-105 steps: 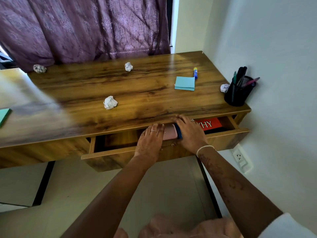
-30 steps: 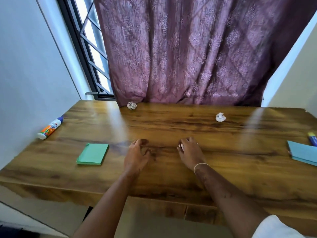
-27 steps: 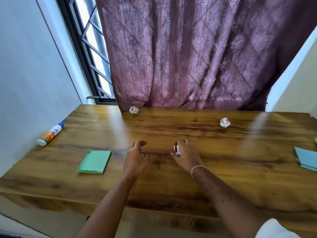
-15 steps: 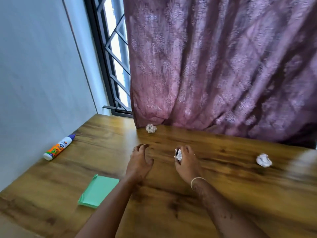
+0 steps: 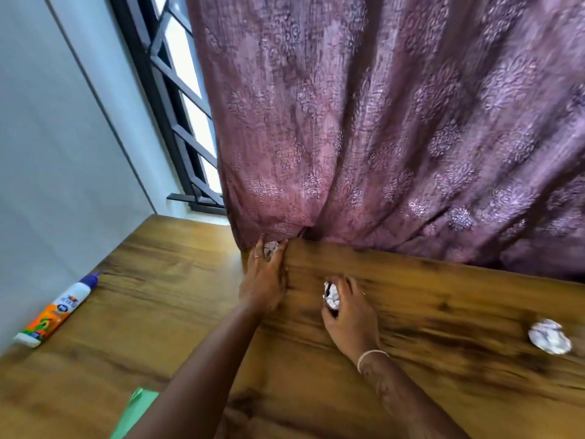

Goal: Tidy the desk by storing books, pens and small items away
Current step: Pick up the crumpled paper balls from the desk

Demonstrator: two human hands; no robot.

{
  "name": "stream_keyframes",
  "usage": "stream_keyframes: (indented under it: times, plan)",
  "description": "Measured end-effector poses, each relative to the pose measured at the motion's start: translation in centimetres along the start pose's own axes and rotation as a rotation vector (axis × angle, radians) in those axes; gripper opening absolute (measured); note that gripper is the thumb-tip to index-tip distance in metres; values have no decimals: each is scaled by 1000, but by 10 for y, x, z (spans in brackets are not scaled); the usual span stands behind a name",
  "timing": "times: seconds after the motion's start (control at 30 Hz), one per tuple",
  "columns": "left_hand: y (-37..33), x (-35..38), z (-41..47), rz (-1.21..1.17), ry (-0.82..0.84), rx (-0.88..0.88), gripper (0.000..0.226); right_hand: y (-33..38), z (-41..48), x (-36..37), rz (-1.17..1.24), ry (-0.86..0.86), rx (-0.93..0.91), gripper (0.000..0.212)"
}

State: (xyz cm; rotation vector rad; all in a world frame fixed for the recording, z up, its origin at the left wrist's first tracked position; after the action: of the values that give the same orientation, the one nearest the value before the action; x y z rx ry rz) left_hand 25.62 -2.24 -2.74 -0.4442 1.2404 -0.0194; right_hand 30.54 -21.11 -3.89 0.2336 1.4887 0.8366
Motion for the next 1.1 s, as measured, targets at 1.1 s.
stream_keyframes:
  times: [1.1]
  plan:
    - [-276,62,-208,-1738,558,-451,30,-160,-253,-161,1439,-243,779,19]
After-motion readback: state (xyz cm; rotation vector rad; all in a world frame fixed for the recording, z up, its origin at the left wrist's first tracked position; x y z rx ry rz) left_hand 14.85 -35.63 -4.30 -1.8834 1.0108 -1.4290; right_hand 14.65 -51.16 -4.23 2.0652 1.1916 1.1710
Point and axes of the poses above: each hand's wrist, its own z-axis towards the middle knuckle, its own x-axis out of the palm, y = z × x, the point moved 9 cm from there along z, towards the middle knuckle, and after that the axes turned 13 degrees about x, right-handed, at the moved point
